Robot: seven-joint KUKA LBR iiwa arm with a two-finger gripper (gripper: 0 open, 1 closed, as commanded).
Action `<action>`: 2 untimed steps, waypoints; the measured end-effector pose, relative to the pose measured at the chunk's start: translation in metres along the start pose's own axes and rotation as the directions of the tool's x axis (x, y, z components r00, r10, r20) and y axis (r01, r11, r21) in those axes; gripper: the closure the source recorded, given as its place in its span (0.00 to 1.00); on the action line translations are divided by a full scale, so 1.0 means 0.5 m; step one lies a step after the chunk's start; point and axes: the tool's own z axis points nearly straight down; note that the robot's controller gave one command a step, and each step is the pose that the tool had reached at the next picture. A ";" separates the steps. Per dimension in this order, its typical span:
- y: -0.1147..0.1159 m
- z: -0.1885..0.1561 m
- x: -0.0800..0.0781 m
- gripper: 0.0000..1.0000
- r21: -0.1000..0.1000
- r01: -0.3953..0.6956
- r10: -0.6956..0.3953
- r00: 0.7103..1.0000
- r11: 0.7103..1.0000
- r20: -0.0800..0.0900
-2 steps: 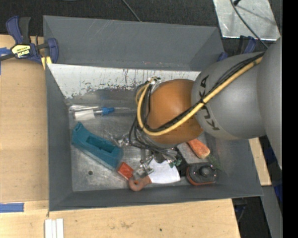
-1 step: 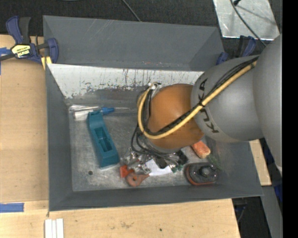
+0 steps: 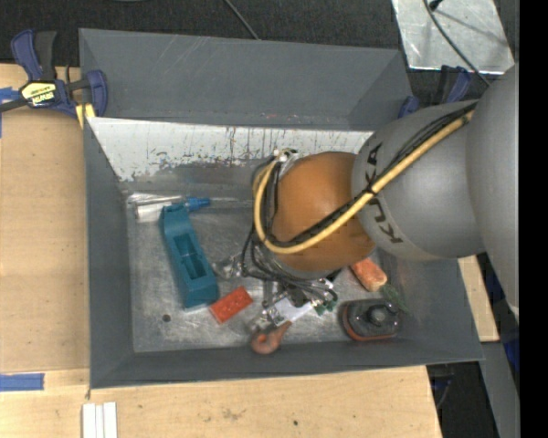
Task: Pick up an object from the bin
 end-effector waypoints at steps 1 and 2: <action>0.003 0.004 0.007 1.00 -0.004 0.000 0.000 1.000 1.000 -0.012; 0.000 0.003 0.003 0.00 -0.001 -0.001 0.001 1.000 1.000 -0.006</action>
Offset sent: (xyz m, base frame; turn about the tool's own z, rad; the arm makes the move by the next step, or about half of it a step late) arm 0.0000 0.0000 0.0000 0.0000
